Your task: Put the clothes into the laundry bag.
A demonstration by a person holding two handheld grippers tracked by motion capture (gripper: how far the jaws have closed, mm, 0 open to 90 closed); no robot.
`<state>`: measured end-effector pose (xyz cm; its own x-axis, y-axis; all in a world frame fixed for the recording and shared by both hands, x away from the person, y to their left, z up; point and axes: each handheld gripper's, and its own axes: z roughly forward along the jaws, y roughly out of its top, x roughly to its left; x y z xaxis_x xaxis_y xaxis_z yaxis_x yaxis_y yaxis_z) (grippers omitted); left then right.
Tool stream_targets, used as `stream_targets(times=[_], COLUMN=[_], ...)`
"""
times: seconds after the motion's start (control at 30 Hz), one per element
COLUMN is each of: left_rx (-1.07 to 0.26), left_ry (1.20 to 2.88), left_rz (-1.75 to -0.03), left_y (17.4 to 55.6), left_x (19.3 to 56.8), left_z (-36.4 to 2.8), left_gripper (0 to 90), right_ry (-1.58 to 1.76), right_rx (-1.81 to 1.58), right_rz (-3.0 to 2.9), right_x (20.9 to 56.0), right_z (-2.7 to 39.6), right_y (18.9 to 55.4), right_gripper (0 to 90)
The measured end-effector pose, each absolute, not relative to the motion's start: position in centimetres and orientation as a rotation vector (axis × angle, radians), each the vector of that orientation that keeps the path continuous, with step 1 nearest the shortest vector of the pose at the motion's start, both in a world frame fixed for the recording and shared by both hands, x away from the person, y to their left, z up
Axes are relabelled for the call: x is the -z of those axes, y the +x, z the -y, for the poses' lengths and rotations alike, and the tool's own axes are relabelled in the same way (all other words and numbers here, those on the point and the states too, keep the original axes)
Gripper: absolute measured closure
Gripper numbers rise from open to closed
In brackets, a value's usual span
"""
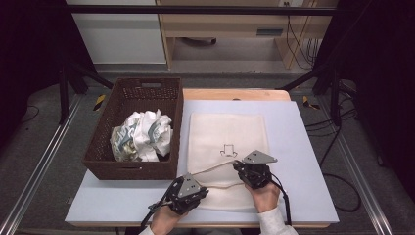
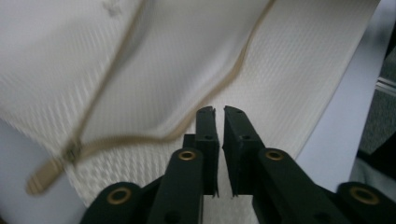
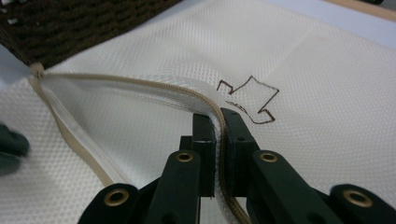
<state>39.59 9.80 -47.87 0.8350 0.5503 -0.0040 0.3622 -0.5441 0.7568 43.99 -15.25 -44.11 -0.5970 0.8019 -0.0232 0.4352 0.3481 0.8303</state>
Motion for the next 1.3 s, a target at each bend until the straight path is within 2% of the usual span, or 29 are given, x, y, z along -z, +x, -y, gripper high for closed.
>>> stream_targets(times=[0.13, 0.43, 0.6, 0.7, 1.0, 1.13, 1.3], left_rx=[-0.263, -0.296, -0.295, -0.297, -0.371, -0.427, -0.508], left_ry=[2.185, 2.188, 2.187, 2.171, 2.058, 2.001, 1.924], left_rz=[-0.698, -0.709, -0.706, -0.697, -0.711, -0.740, -0.796], left_y=[40.0, 39.7, 39.6, 39.4, 38.8, 39.1, 40.2], left_x=[48.5, 48.5, 48.4, 47.9, 44.1, 42.0, 38.5], left_z=[-10.1, -9.8, -9.8, -10.0, -11.8, -13.5, -16.9], left_gripper=[88.8, 88.9, 87.5, 79.0, 41.3, 32.8, 28.6], right_ry=[1.051, 0.984, 0.994, 1.015, 1.033, 1.041, 1.042], right_rx=[-1.197, -1.309, -1.307, -1.308, -1.284, -1.281, -1.274], right_rz=[-2.135, -2.006, -2.020, -2.032, -2.052, -2.054, -2.062], right_x=[42.8, 40.5, 41.0, 41.5, 42.3, 42.4, 42.4], right_z=[15.0, 14.8, 14.8, 15.0, 15.3, 15.4, 15.4], right_y=[43.8, 43.4, 43.5, 43.5, 43.5, 43.5, 43.5], right_gripper=[85.3, 85.3, 85.2, 85.1, 85.0, 85.0, 84.9])
